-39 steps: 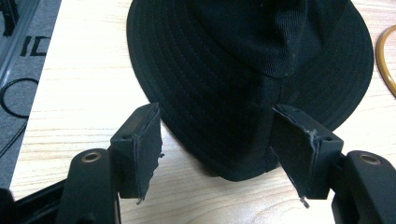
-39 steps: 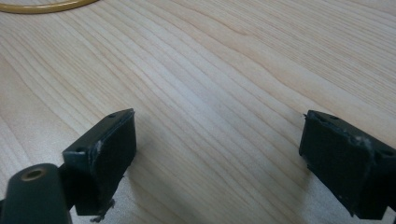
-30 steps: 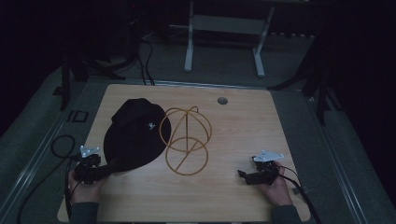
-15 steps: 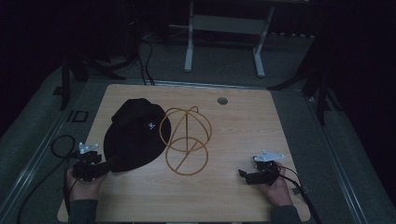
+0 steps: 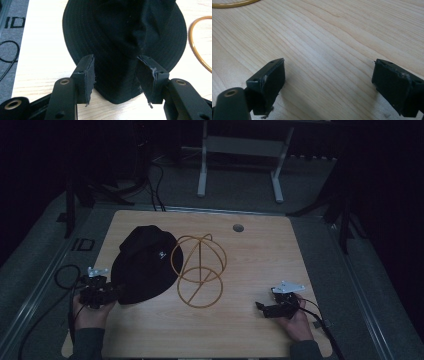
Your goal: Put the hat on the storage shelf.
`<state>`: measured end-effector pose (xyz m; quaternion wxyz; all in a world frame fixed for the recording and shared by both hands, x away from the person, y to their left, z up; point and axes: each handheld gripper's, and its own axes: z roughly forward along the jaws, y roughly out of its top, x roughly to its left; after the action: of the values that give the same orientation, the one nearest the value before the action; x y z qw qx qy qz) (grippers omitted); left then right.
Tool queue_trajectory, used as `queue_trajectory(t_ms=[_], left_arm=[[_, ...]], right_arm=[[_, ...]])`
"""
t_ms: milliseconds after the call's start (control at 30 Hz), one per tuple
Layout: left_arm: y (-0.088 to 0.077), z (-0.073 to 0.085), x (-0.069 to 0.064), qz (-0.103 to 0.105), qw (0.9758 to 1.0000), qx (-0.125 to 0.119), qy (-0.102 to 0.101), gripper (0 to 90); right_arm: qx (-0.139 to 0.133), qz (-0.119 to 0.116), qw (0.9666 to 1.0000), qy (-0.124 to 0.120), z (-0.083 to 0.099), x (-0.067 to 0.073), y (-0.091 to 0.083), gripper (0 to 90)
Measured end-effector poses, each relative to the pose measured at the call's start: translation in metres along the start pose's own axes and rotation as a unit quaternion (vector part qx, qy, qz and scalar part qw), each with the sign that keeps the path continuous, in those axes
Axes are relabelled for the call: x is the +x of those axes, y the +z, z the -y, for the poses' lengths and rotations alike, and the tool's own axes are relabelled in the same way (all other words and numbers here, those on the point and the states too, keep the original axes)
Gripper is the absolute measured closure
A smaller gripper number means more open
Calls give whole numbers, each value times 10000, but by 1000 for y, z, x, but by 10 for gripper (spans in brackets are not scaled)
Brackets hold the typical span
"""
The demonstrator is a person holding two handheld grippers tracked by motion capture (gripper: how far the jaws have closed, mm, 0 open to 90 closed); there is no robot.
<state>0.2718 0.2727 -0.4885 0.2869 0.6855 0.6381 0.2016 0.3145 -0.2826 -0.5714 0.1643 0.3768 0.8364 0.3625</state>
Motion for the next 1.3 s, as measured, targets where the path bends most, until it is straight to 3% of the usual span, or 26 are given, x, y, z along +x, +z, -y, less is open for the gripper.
queue_trajectory(t_ms=[400, 1300], left_arm=[[0, -10, -1, 89, 9999, 50, -23, 485], [2, -43, -7, 214, 9993, 235, 177, 477]], right_arm=[[2, 21, 10000, 8, 0, 0, 0, 113], [12, 33, 10000, 26, 0, 0, -1, 113]])
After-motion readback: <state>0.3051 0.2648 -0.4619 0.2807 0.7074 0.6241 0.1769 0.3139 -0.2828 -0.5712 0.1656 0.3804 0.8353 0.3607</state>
